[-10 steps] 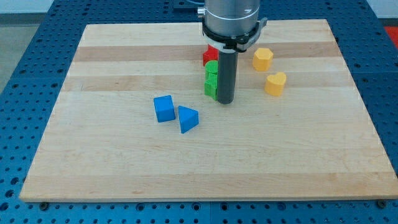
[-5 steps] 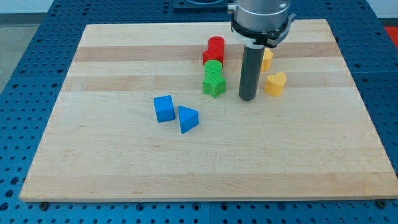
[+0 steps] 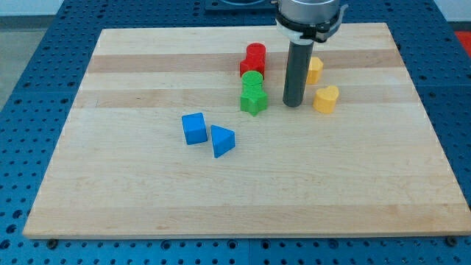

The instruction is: Push yellow hexagon along with yellow heart down a bit

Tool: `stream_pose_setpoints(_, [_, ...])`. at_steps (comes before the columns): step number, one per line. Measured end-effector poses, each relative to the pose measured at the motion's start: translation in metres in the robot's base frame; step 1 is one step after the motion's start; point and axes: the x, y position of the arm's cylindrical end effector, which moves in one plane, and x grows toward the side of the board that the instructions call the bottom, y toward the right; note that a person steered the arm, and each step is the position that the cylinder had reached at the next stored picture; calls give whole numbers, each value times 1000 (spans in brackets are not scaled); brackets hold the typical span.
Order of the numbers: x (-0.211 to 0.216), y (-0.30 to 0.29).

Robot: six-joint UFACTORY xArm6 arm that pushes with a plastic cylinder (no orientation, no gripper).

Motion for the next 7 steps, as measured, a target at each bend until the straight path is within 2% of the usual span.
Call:
stream_pose_setpoints(4, [-70,0])
stream_pose_setpoints(7, [-95,0])
